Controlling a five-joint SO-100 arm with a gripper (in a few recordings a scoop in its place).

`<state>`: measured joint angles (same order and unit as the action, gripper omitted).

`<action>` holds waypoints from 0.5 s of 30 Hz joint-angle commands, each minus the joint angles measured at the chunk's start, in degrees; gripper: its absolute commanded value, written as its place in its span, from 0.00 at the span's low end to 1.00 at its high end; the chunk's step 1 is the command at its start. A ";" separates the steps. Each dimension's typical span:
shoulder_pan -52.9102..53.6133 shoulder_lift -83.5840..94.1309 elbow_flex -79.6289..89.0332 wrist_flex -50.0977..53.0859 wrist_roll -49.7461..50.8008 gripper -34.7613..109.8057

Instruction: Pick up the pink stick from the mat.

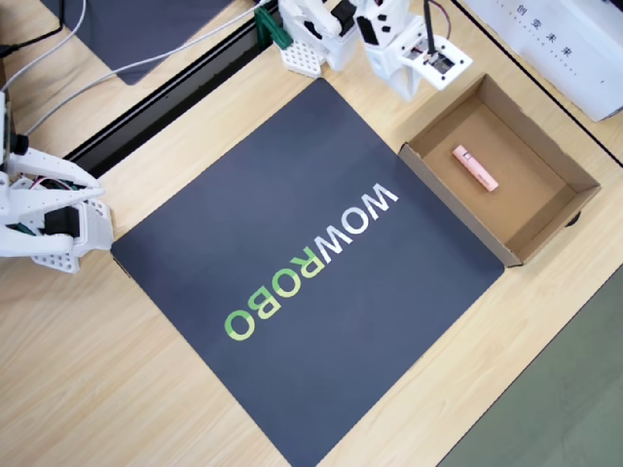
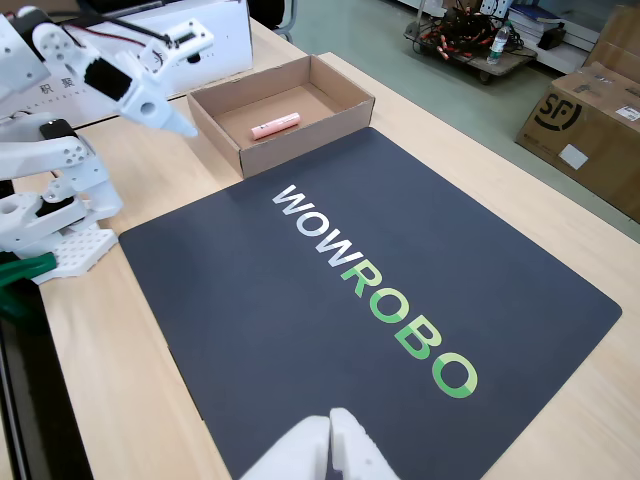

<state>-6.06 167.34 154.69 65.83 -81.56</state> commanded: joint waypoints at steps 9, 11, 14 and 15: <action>0.62 13.10 14.94 0.79 -3.43 0.24; 0.62 14.94 17.67 0.79 -3.60 0.24; 0.88 17.14 20.83 0.88 -4.39 0.24; 1.05 18.11 21.97 0.88 -4.66 0.24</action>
<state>-5.01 183.25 174.73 65.83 -84.64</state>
